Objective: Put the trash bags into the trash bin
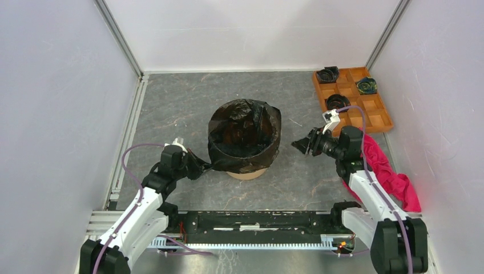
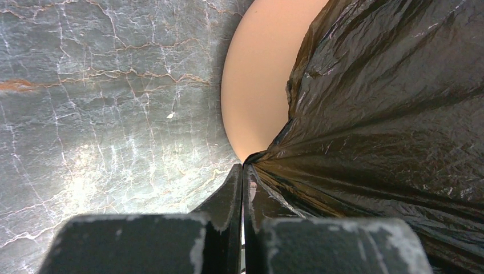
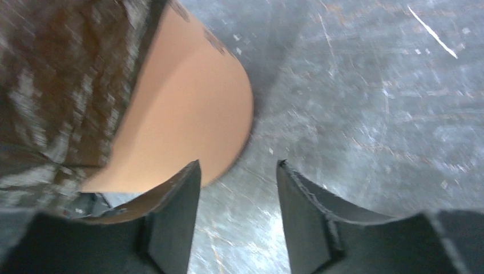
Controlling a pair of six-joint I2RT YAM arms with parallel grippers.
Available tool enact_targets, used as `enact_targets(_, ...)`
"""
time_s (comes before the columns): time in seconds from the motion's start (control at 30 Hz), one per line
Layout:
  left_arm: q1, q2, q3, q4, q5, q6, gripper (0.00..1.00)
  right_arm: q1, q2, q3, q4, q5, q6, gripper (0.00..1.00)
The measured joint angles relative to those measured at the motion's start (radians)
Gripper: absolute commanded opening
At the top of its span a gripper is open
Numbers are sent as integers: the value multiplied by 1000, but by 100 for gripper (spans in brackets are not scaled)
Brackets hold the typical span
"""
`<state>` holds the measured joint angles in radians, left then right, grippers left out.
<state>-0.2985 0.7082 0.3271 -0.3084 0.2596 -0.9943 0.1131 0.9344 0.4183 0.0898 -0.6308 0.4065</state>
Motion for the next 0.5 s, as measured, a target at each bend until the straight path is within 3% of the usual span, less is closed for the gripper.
enact_targets(0.17, 0, 0, 1, 0, 1, 0, 2, -62, 129, 10, 238, -175, 171, 90)
enact_targets(0.27, 0, 0, 6, -6, 1, 1, 2, -62, 204, 10, 418, -226, 301, 92)
enact_targets(0.4, 0, -11, 10, -11, 2, 1, 2, -32, 318, 23, 660, -265, 465, 87)
enact_targets(0.5, 0, -23, 10, -12, 2, 1, 2, -8, 398, 27, 813, -275, 564, 67)
